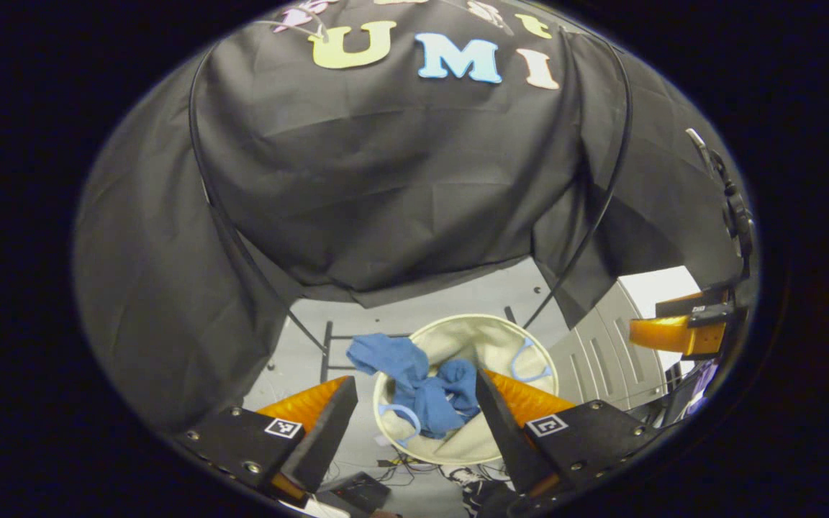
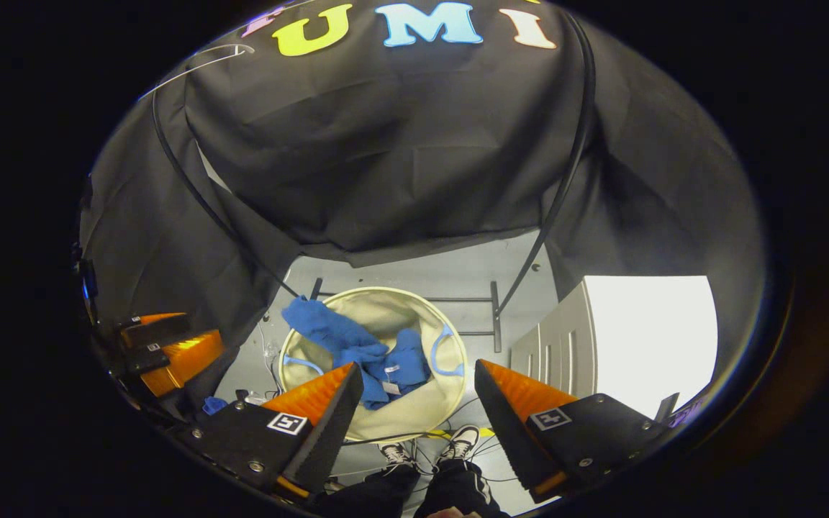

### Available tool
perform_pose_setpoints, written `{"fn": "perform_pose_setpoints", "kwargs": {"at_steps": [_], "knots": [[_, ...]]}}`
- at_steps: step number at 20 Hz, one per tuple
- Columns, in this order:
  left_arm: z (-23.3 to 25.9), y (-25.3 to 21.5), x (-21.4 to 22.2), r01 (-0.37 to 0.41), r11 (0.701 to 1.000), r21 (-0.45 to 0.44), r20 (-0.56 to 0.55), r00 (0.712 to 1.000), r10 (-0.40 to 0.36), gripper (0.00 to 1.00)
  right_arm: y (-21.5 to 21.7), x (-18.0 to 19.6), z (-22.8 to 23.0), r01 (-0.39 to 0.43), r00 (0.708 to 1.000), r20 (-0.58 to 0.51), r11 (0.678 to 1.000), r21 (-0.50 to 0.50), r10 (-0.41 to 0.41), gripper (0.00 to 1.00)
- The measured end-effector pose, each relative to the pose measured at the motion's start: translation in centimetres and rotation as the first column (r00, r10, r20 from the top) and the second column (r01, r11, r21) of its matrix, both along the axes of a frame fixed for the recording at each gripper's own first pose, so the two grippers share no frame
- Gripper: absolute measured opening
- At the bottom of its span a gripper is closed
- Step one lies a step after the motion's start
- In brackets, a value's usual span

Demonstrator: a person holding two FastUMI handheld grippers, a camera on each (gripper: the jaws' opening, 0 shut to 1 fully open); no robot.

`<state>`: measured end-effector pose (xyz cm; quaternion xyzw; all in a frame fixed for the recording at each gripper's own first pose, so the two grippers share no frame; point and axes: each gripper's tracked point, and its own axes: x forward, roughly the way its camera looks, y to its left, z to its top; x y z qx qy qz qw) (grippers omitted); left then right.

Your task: Grasp the clothes on the hanger with both hands and then place them into the laundry hamper below.

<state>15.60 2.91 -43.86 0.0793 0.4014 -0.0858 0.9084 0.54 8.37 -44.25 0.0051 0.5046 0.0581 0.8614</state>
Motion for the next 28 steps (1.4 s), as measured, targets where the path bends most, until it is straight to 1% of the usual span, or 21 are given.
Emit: {"fn": "perform_pose_setpoints", "kwargs": {"at_steps": [1,2,3,4,5,7,10,12,14,16,19,20,22,23,24,25,27,28], "knots": [[1.4,0.1,0.1,0.004,1.0,-0.005,0.021,1.0,-0.004,0.96,-0.3,0.1,1.0,0.011,1.0,0.015,1.0,-0.002,-0.011,0.96],[2.8,0.4,0.0,0.008,1.0,-0.008,0.045,0.999,-0.007,0.96,-0.5,0.3,2.1,0.025,0.999,0.033,1.0,-0.003,-0.024,0.92],[4.3,0.7,0.0,0.011,1.0,-0.002,0.073,0.997,-0.01,0.96,-0.8,0.5,3.2,0.037,0.998,0.053,0.999,-0.005,-0.037,0.96],[5.9,1.1,0.1,0.013,1.0,0.01,0.102,0.995,-0.014,0.96,-1.2,0.6,4.3,0.051,0.996,0.079,0.999,-0.009,-0.05,0.92],[7.1,1.5,-0.1,0.017,1.0,0.023,0.13,0.991,-0.02,0.96,-1.8,0.9,5.9,0.066,0.992,0.109,0.998,-0.017,-0.064,0.96],[9.6,1.7,-0.2,0.026,0.999,0.032,0.179,0.983,-0.032,0.96,-3.1,1.1,8.5,0.096,0.982,0.164,0.995,-0.034,-0.089,0.96],[13.7,1.2,-0.2,0.035,0.999,0.018,0.254,0.967,-0.039,0.96,-5.2,1.4,12.8,0.158,0.954,0.263,0.986,-0.046,-0.141,0.96],[16.4,0.4,-0.1,0.034,0.999,-0.006,0.306,0.952,-0.03,0.96,-6.6,1.9,15.8,0.201,0.925,0.338,0.978,-0.053,-0.172,0.96],[20.1,-0.5,0.5,0.025,0.999,-0.023,0.368,0.93,-0.015,0.96,-7.9,2.4,18.9,0.235,0.889,0.416,0.97,-0.052,-0.193,0.96],[24.0,-1.2,1.2,0.013,0.999,-0.03,0.442,0.897,0.002,0.96,-9.0,2.8,21.7,0.256,0.848,0.49,0.966,-0.048,-0.2,0.96],[29.5,-3.0,1.8,-0.009,0.998,-0.06,0.527,0.849,0.039,0.96,-10.2,3.6,25.7,0.253,0.785,0.593,0.966,-0.046,-0.177,0.96],[31.1,-4.0,1.5,-0.016,0.997,-0.081,0.549,0.834,0.058,0.96,-10.8,3.9,27.0,0.247,0.764,0.623,0.968,-0.046,-0.165,0.92],[34.0,-5.0,1.2,-0.045,0.992,-0.12,0.586,0.804,0.107,0.96,-11.8,3.9,29.4,0.231,0.729,0.669,0.972,-0.041,-0.145,0.92],[35.7,-5.3,1.0,-0.06,0.989,-0.134,0.602,0.788,0.129,0.96,-12.5,4.1,30.9,0.225,0.704,0.697,0.973,-0.038,-0.136,0.96],[37.2,-5.5,0.7,-0.075,0.986,-0.148,0.62,0.77,0.152,0.96,-13.3,4.2,32.4,0.223,0.675,0.727,0.974,-0.039,-0.126,0.92],[38.6,-5.9,0.2,-0.086,0.983,-0.163,0.638,0.751,0.171,0.96,-14.4,4.3,33.9,0.227,0.647,0.753,0.973,-0.039,-0.121,0.96],[41.1,-7.3,-1.9,-0.103,0.975,-0.195,0.674,0.708,0.21,0.96,-16.2,4.0,36.4,0.227,0.594,0.795,0.974,-0.022,-0.121,0.96],[42.6,-7.9,-2.7,-0.105,0.972,-0.21,0.693,0.685,0.223,0.96,-16.9,4.1,37.3,0.223,0.569,0.813,0.975,-0.01,-0.122,0.92]]}}
